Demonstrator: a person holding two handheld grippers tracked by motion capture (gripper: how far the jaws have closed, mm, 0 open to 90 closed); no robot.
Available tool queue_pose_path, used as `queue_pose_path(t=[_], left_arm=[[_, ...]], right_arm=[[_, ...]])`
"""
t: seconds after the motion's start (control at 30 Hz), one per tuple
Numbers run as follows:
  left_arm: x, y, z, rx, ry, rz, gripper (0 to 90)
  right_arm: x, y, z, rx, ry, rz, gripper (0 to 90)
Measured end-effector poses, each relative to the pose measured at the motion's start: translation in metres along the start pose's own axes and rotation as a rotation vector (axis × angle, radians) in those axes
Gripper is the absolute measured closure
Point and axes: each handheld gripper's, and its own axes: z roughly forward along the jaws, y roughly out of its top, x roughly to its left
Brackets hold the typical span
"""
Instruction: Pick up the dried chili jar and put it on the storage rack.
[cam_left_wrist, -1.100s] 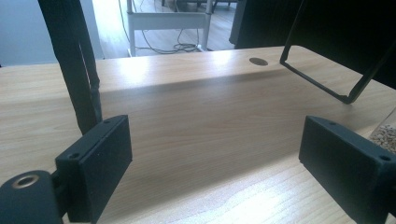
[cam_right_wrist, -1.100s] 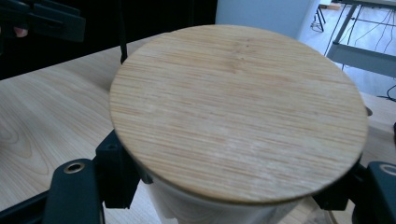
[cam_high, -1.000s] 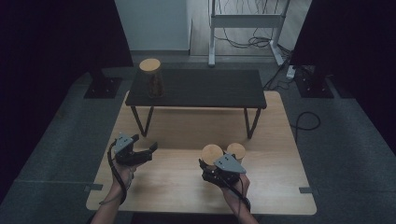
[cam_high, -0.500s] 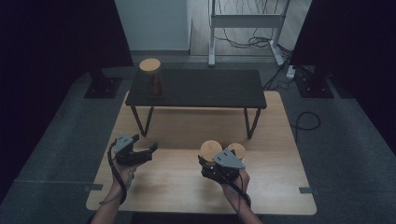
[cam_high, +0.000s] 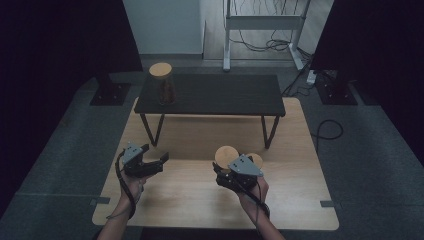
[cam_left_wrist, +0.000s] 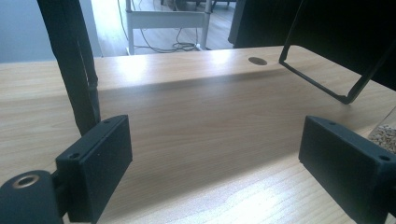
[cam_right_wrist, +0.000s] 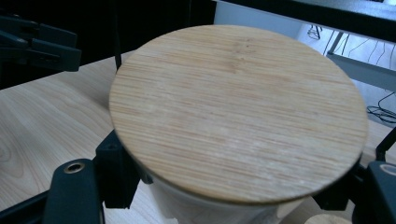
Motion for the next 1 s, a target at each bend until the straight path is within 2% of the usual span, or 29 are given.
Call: queue_pose_path(t=[0.37, 1.0], left_arm=[[0.001, 0.000, -0.001, -0.004, 0.004, -0.006, 9.2], [0.003, 0.001, -0.004, -0.013, 0.007, -0.010, 9.2]], right_arm=[[-0.006, 0.012, 0.001, -0.009, -0.012, -0.009, 25.5], [-0.007, 0.030, 0.000, -0.022, -0.015, -0.034, 25.5]])
